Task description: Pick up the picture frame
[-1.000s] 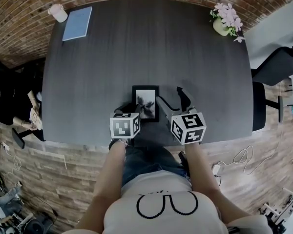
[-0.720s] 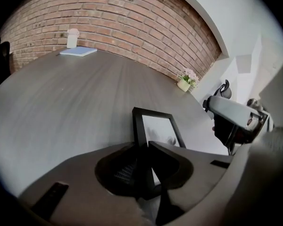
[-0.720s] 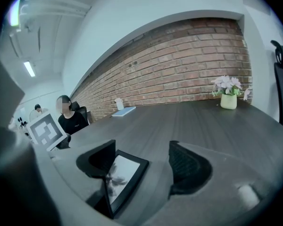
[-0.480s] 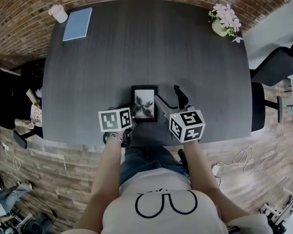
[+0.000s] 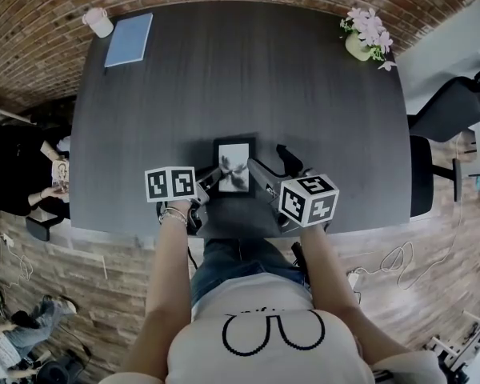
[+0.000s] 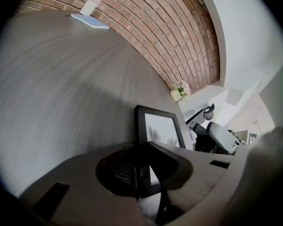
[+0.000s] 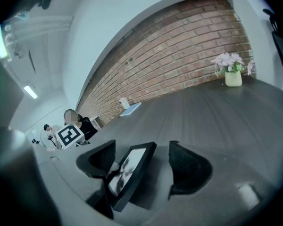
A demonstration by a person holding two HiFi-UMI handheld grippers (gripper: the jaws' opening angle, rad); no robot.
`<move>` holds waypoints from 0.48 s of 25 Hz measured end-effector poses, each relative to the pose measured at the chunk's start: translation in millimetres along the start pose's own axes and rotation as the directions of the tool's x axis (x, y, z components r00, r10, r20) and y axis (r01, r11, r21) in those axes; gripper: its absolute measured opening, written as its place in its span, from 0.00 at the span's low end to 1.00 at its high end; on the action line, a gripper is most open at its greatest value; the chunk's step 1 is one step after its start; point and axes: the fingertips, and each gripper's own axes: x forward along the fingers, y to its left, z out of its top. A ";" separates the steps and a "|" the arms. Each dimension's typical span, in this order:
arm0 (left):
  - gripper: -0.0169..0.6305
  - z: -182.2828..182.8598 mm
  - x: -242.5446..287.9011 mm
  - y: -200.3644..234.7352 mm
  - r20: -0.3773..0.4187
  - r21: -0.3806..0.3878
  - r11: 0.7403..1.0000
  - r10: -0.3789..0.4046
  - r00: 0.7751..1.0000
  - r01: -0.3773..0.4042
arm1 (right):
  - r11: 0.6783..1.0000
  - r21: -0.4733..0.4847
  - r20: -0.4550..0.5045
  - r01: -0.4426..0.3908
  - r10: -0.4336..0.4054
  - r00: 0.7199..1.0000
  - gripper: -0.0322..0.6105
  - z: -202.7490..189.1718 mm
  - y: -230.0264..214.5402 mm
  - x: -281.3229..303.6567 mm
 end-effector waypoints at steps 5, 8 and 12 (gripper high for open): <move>0.14 0.1 0.3 -0.6 0.000 0.000 1.000 -0.001 1.000 0.001 | 0.978 0.192 -0.100 -0.080 0.100 0.990 0.59 -29.0 9.2 16.0; 0.14 0.6 -0.7 -0.2 0.003 -0.001 1.000 -0.001 1.000 0.001 | 0.933 0.342 -0.150 -0.108 0.168 0.974 0.57 -49.7 16.0 25.3; 0.14 1.3 -1.1 1.0 0.000 -0.005 1.000 -0.006 1.000 0.006 | 0.853 0.505 -0.155 -0.132 0.240 0.958 0.48 -64.0 21.2 35.2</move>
